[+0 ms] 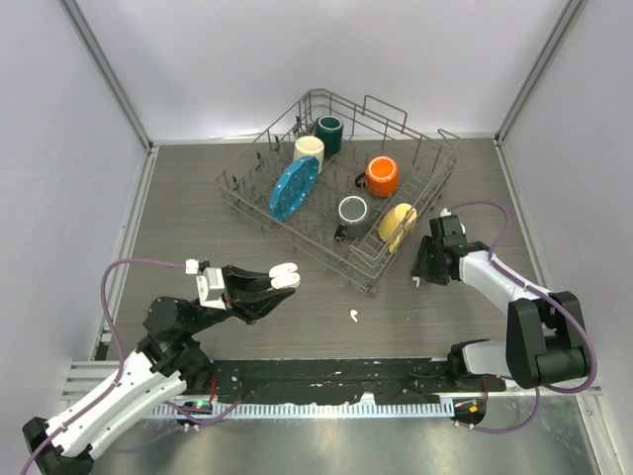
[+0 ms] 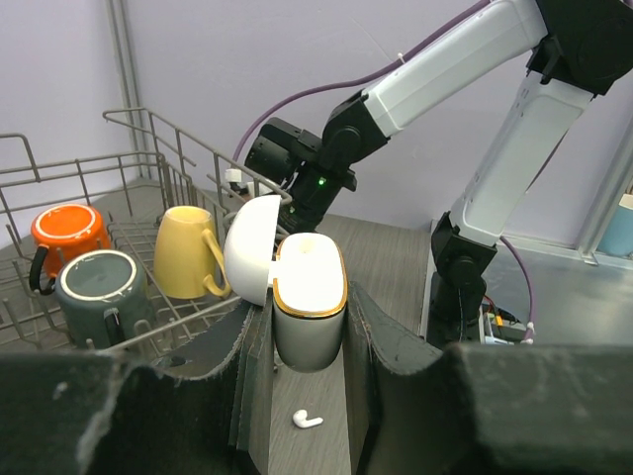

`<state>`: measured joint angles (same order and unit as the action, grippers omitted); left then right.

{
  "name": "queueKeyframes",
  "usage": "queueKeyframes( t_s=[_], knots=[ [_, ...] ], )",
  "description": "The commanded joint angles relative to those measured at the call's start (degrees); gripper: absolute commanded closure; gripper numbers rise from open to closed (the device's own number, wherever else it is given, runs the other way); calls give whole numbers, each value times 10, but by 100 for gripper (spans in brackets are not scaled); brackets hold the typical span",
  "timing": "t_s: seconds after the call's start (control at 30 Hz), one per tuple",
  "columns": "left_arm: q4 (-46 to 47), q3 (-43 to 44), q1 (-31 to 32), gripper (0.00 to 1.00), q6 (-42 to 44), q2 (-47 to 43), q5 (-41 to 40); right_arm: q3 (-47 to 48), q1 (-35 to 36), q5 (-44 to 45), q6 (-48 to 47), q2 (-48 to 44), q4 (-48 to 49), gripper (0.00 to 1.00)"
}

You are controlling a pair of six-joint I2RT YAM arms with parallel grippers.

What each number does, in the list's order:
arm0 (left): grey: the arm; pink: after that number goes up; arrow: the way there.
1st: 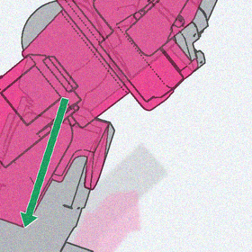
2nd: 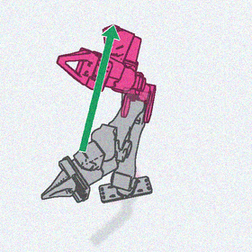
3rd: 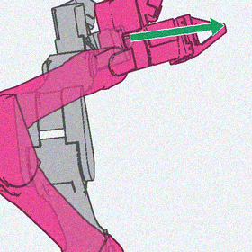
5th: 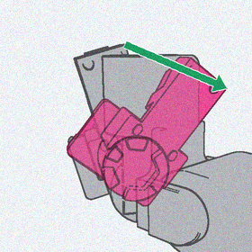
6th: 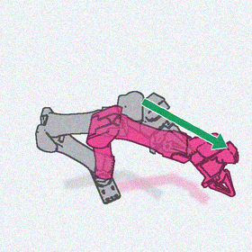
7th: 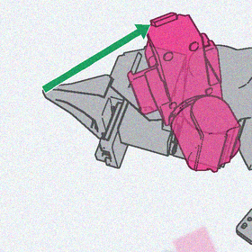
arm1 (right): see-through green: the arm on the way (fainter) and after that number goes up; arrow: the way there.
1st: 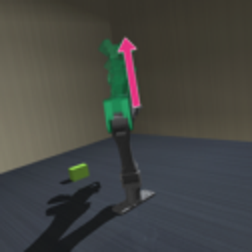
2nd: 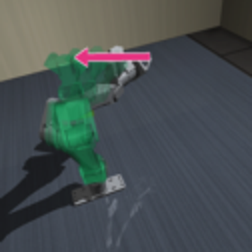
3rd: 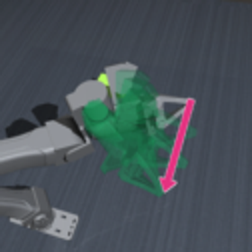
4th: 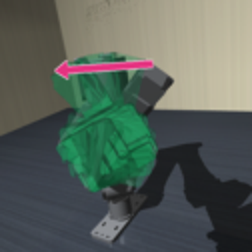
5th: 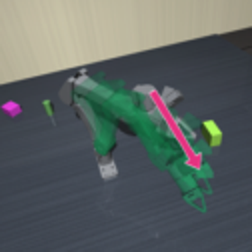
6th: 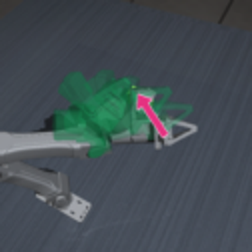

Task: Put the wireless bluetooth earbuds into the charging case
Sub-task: Pick up the earbud from the center of the board.

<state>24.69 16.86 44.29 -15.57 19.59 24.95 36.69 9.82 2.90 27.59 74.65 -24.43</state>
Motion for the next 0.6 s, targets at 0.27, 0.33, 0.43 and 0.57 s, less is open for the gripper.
queueKeyframes(
  t_s=[0.27,0.33,0.43,0.57],
  knots=[
    [-12,17,2,100,13,-4,-4,5,19,14,7,30,13,56],
    [-11,17,2,100,12,-4,-4,5,20,23,10,29,10,58],
    [-10,16,2,100,13,-3,-6,4,20,34,12,24,3,61],
    [-8,15,3,100,13,-1,-6,6,20,51,25,17,-20,66]
  ],
)
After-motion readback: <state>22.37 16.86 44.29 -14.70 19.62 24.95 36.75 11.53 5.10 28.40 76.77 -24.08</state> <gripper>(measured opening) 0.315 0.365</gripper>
